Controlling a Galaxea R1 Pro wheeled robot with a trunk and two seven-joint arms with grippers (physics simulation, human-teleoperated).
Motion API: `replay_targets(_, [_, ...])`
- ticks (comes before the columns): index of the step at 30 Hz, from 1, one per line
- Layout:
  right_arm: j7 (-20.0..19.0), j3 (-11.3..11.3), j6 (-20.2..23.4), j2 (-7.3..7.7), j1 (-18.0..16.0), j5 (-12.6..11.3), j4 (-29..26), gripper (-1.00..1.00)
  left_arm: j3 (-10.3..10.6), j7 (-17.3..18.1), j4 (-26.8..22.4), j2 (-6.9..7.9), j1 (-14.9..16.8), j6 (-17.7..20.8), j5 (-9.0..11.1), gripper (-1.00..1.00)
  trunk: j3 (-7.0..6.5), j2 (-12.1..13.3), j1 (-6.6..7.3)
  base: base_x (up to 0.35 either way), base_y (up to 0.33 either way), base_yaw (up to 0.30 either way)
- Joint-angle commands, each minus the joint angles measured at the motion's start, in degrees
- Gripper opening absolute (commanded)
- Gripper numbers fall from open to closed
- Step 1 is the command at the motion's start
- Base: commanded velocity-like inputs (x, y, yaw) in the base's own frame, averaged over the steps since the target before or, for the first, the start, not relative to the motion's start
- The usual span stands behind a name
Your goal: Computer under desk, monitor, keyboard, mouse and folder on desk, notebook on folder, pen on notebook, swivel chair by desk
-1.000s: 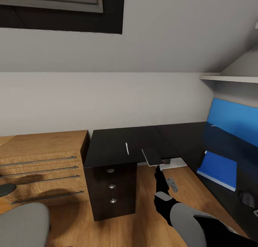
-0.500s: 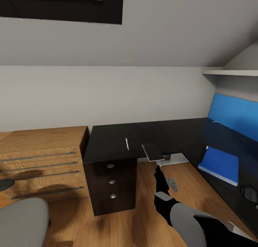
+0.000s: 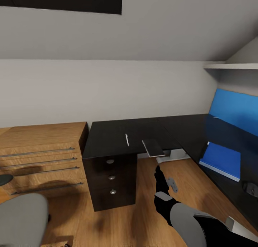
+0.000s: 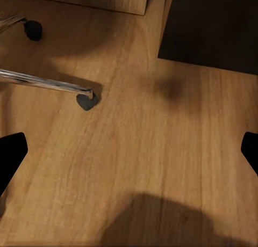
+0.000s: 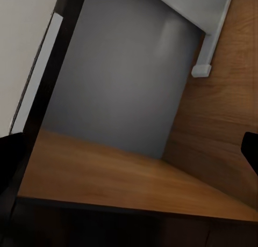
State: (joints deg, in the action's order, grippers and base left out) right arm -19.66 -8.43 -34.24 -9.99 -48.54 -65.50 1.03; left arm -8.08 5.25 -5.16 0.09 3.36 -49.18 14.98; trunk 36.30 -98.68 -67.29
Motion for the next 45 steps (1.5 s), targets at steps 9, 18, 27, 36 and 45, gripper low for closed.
replay_targets(9, [-0.5, -0.5, -0.1, -0.01, -0.1, -0.1, 0.1, 1.00, -0.4, 0.7, 0.0, -0.01, 0.0, -0.2, 0.1, 1.00, 0.67, 0.0, 0.01, 0.000, 0.000, 0.000])
replay_targets(18, [-0.4, -0.4, -0.1, -0.01, 0.3, 0.1, 0.1, 1.00, -0.4, 0.7, 0.0, -0.01, 0.0, -0.2, 0.1, 1.00, 0.77, 0.0, 0.01, 0.000, 0.000, 0.000])
replay_targets(27, [-1.0, -0.3, -0.1, -0.01, 1.5, 5.0, 0.0, 1.00, -0.4, 0.7, 0.0, -0.01, 0.1, -0.2, 0.1, 1.00, 0.78, 0.0, 0.01, 0.000, 0.000, 0.000])
replay_targets(36, [-5.6, -0.3, 0.2, -0.01, 1.9, 10.6, -0.1, 1.00, -0.4, 0.7, 0.1, -0.01, 0.0, -0.1, 0.1, 1.00, 0.79, 0.0, 0.01, 0.000, 0.000, 0.000])
replay_targets(45, [-8.8, -0.3, 3.0, -0.01, 1.9, 11.6, -0.1, 1.00, -0.4, 0.8, 0.0, -0.01, 0.0, -0.1, 0.1, 1.00, 0.79, 0.0, 0.01, 0.000, 0.000, 0.000])
